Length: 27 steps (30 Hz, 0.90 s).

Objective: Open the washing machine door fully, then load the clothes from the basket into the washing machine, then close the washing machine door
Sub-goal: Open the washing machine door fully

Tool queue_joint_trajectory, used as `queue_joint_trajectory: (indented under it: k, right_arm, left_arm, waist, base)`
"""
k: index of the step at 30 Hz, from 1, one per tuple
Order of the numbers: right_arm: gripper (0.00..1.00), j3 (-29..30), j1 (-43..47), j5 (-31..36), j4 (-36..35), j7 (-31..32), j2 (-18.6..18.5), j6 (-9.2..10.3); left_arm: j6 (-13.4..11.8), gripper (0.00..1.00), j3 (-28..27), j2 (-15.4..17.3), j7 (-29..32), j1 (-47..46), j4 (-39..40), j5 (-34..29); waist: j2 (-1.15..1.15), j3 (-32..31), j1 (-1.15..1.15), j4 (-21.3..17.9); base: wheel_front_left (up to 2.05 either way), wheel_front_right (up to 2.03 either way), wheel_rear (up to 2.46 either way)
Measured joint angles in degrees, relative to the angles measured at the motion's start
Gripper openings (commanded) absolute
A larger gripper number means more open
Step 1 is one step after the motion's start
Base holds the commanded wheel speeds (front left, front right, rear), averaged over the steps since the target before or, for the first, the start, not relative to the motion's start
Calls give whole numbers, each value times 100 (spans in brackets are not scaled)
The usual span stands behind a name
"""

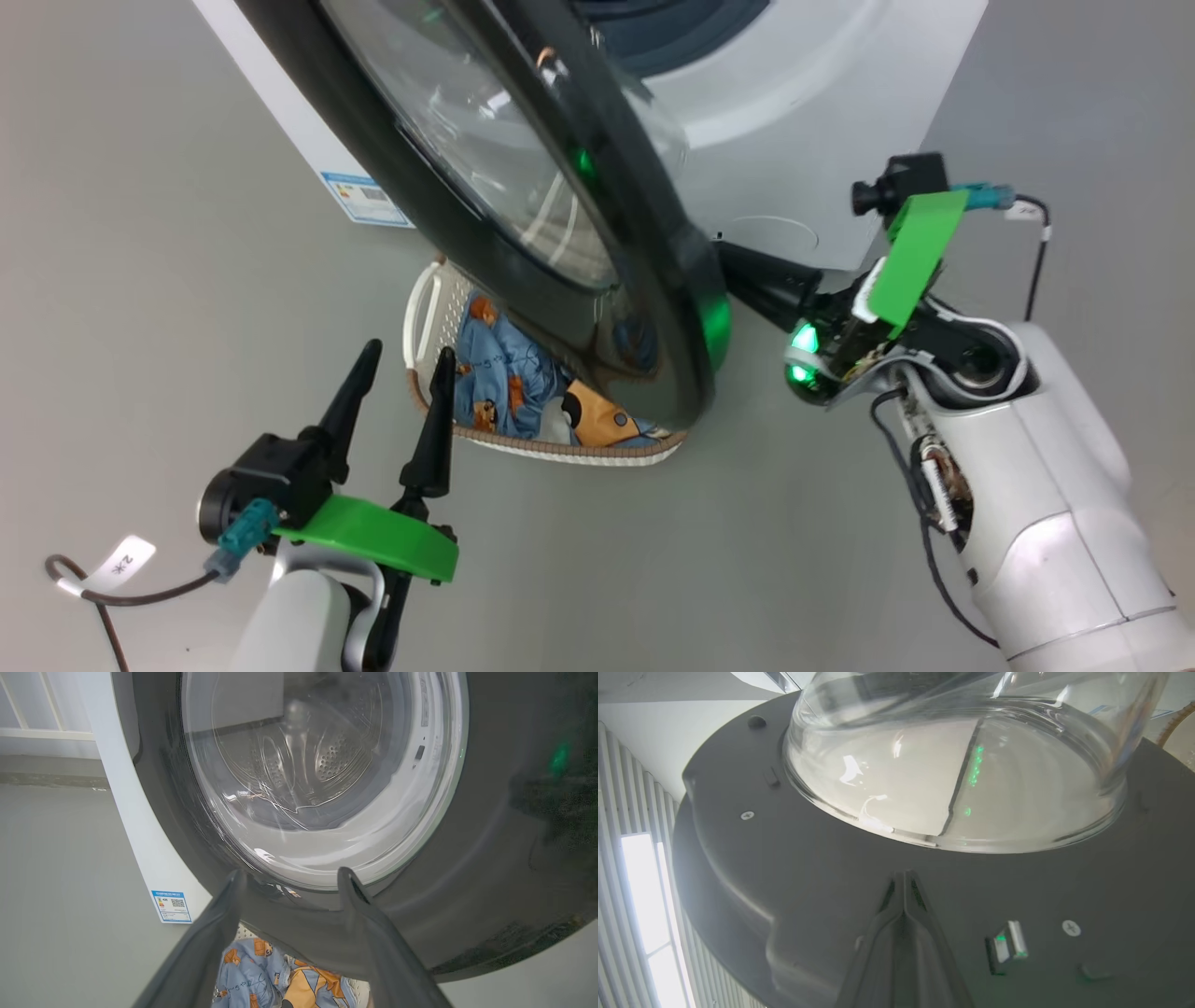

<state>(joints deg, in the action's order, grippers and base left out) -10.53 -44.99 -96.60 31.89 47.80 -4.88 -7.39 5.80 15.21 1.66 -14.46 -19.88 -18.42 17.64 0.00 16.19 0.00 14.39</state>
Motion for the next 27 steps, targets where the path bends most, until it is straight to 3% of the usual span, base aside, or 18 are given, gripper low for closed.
queue_joint_trajectory:
  k: [14, 27]
  right_arm:
    - [0, -1283, 207, -824, 63, -615, 12, 0]
    - [0, -1744, 284, -1225, 147, -988, 22, 0]
  left_arm:
    - [1, 100, 145, 7, 0, 190, -69, -30]
    - [0, 100, 167, 9, 0, 255, -86, -22]
  waist:
    - [0, -413, 0, 91]
    - [0, -504, 0, 74]
  base:
    - [0, 0, 0]
    - [0, 0, 0]
